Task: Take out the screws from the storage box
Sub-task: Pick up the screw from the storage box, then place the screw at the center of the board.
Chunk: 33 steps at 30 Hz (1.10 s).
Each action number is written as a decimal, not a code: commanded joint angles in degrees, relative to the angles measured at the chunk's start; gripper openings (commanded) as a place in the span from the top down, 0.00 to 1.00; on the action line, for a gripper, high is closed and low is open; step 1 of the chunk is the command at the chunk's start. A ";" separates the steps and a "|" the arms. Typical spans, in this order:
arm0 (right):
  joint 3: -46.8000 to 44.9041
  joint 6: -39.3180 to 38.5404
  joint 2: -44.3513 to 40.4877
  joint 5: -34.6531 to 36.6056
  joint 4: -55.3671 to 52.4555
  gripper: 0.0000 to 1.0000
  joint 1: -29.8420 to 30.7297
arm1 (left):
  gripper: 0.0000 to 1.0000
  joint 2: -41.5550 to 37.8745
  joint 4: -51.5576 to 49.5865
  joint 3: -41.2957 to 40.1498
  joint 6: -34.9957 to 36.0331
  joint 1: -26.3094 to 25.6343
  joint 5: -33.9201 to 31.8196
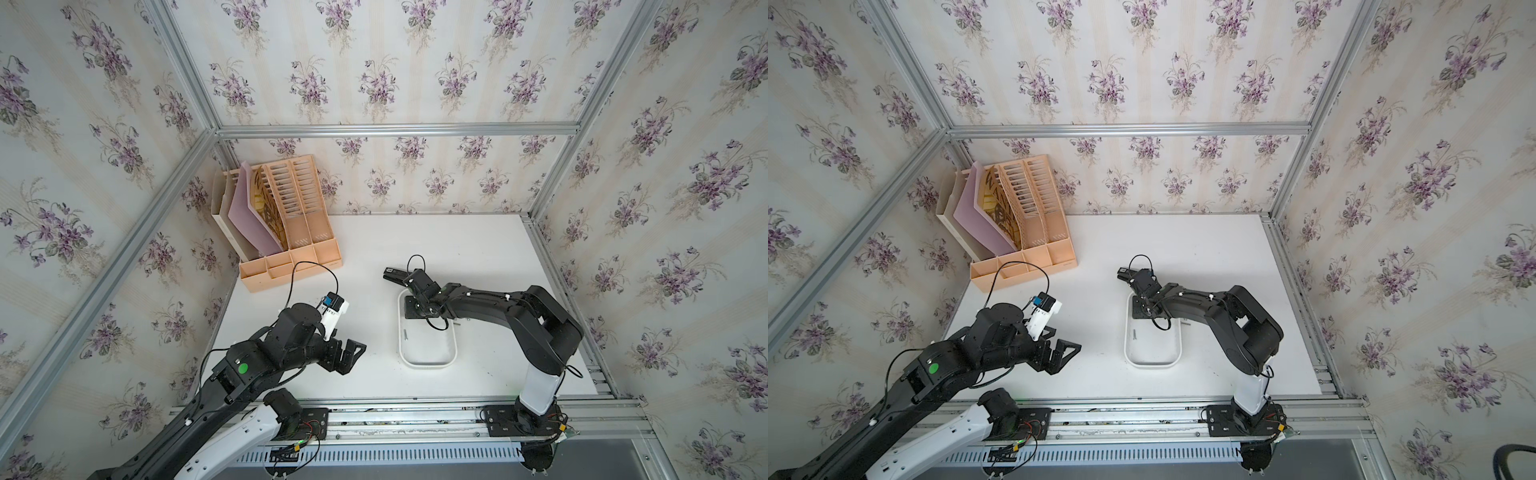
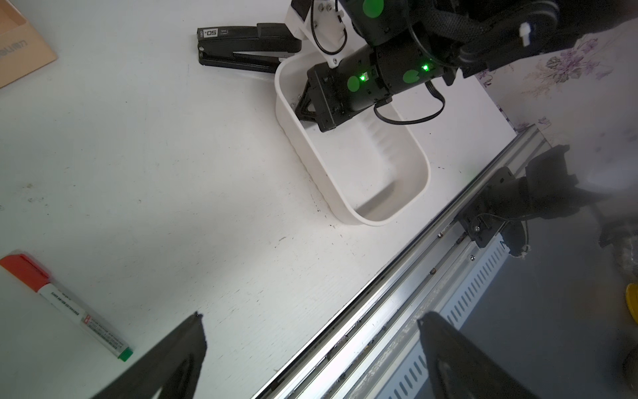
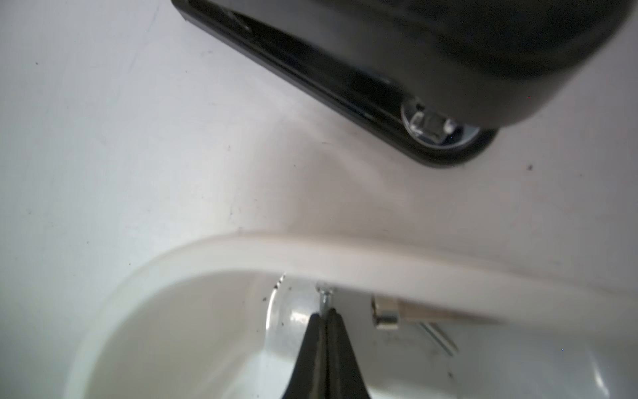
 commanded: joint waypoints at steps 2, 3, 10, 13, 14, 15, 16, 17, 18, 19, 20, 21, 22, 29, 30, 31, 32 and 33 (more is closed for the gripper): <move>-2.86 -1.16 -5.41 -0.23 2.72 1.00 0.03 | 0.01 -0.03 1.07 0.05 0.00 -0.01 0.05; -3.54 -1.36 -6.66 -0.19 3.21 1.00 0.03 | 0.01 -0.03 1.06 0.06 -0.02 0.06 0.05; -7.54 -1.49 -14.01 2.47 5.42 1.00 0.02 | 0.01 -0.02 1.06 0.11 -0.07 -0.03 0.04; -9.44 0.02 -17.99 7.66 4.64 1.00 -0.15 | 0.01 -0.03 1.05 0.05 -0.04 -0.03 0.04; -10.08 0.58 -19.21 9.21 4.29 1.00 -0.30 | 0.01 -0.08 1.05 0.13 -0.06 -0.10 0.02; -10.58 1.11 -20.39 10.81 3.75 1.00 -0.45 | 0.01 -0.03 1.07 0.06 -0.02 -0.08 0.05; -11.27 2.15 -21.76 13.44 2.97 1.00 -0.50 | 0.01 -0.03 1.05 0.05 -0.02 -0.06 0.03; -11.97 3.25 -23.06 16.09 2.02 1.00 -0.72 | 0.01 -0.03 1.11 0.08 -0.02 -0.20 0.04; -12.43 4.42 -24.19 17.79 1.14 1.00 -1.18 | 0.01 -0.02 1.07 0.05 -0.04 -0.19 0.05; -13.24 5.24 -25.33 18.89 0.51 1.00 -2.06 | 0.01 -0.04 1.06 0.05 -0.06 -0.20 0.02; -13.99 6.23 -26.29 19.43 -0.11 1.00 -3.15 | 0.01 0.01 1.10 0.08 -0.02 -0.18 -0.01; -14.66 6.91 -26.95 19.74 -0.49 1.00 -4.18 | 0.01 -0.03 1.13 0.07 -0.03 -0.14 -0.02; -15.26 7.67 -27.56 19.69 -1.28 1.00 -5.63 | 0.01 -0.03 1.08 0.10 -0.06 -0.15 -0.01; -17.69 9.71 -26.21 13.90 -2.55 1.00 -15.70 | 0.01 -0.03 1.05 0.06 -0.02 -0.16 -0.17; -17.61 9.78 -25.50 13.48 -2.74 1.00 -16.17 | 0.01 -0.03 1.04 0.11 -0.09 -0.25 -0.13; -17.30 9.95 -24.65 13.36 -3.08 1.00 -16.48 | 0.01 -0.03 1.02 0.10 -0.02 -0.14 -0.16; -16.96 10.15 -23.66 13.33 -3.58 1.00 -16.70 | 0.01 -0.03 1.06 0.08 -0.07 -0.23 -0.12; -16.61 10.34 -22.80 13.30 -3.92 1.00 -16.81 | 0.01 -0.03 1.00 0.08 -0.06 -0.22 -0.12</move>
